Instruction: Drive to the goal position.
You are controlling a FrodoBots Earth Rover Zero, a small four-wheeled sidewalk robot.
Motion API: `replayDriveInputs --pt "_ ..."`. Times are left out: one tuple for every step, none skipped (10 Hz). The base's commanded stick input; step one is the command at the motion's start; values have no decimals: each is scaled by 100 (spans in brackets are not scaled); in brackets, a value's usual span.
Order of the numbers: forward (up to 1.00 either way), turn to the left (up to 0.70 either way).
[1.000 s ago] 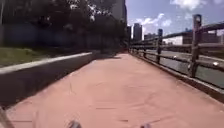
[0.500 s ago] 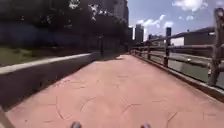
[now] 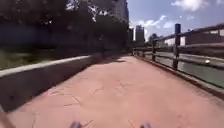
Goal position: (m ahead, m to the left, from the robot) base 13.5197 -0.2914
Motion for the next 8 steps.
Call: replayDriveInputs --pt "100 -40" --pt "100 -37" --pt "100 0" --pt "100 0" --pt "100 0" --pt "100 0" --pt "100 0" --pt "100 0"
